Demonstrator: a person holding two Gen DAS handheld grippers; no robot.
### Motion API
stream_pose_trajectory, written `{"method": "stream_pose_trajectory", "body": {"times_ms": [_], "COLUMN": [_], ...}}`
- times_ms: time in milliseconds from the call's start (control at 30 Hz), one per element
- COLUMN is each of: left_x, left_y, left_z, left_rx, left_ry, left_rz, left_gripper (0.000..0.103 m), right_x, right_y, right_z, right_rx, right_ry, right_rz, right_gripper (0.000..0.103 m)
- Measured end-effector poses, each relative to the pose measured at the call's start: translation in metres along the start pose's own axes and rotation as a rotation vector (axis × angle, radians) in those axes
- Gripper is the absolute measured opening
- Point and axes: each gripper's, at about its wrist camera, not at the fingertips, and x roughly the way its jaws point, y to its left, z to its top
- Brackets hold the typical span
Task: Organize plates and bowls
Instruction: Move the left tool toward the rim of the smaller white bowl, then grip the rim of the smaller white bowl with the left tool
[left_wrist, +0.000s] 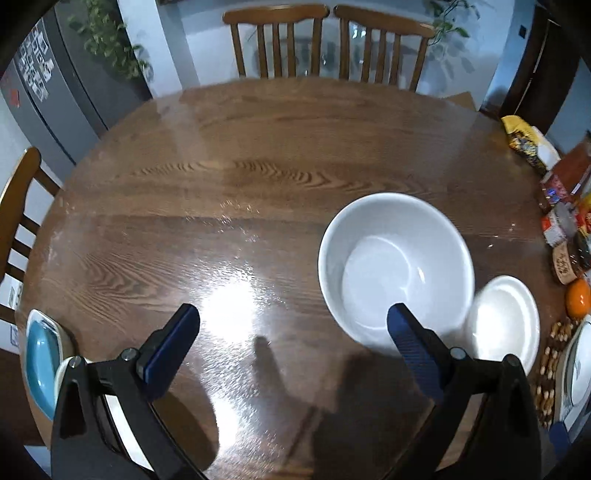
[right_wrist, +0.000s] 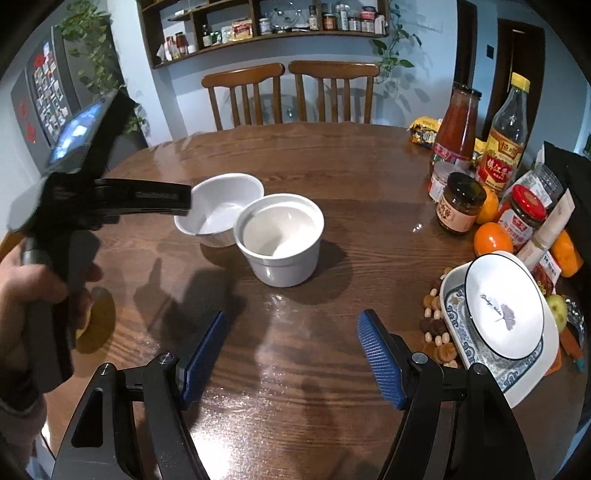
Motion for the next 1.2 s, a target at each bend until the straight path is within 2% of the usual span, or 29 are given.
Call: {"method": "stream_pose_trajectory", "body": {"times_ms": [100, 167, 233, 333, 367, 433, 467, 767, 967, 1200], "left_x": [0.013, 0.02, 0.025, 0.032, 0.033, 0.032, 0.03, 0.008, -0.003, -0.02], "left_y": [-0.003, -0.004, -0.002, -0.001, -0.001, -0.003, -0.005, -0.002, 0.0, 0.006], "left_z": [0.003, 0.004, 0.004, 0.002, 0.002, 0.0, -0.001, -0.038, -0.084, -0.125], "left_rx": [-0.007, -0.01, -0.015, -0.012, -0.007, 0.014, 0.033, 0.175, 0.273, 0.311], "left_ry": [0.029, 0.04, 0.059, 0.084, 0.088, 0.092, 0.091, 0.089, 0.125, 0.152], "left_rz": [-0.007, -0.011, -0.026, -0.051, -0.061, -0.075, -0.073, -0.057, -0.086, -0.137], "left_gripper": [0.096, 0.086, 0.063, 0.039, 0.034, 0.018, 0.015, 0.015, 0.016, 0.015], "right_x": [0.006, 0.009, 0.01, 0.013, 0.014, 0.014, 0.014, 0.009, 0.006, 0.005], "right_y": [-0.003, -0.004, -0.004, -0.005, -0.005, -0.004, -0.004, -0.004, 0.002, 0.009], "right_z": [0.0, 0.0, 0.0, 0.0, 0.001, 0.001, 0.001, -0.002, -0.006, -0.015], "right_rx": [0.005, 0.009, 0.014, 0.018, 0.019, 0.018, 0.018, 0.031, 0.029, 0.024], "right_ry": [0.014, 0.021, 0.026, 0.034, 0.035, 0.038, 0.038, 0.035, 0.038, 0.06], "right_rz": [-0.001, -0.002, -0.003, -0.005, -0.005, -0.006, -0.005, 0.014, 0.032, 0.052], "right_gripper": [0.074, 0.074, 0.074, 0.074, 0.074, 0.074, 0.074, 0.074, 0.074, 0.074]}}
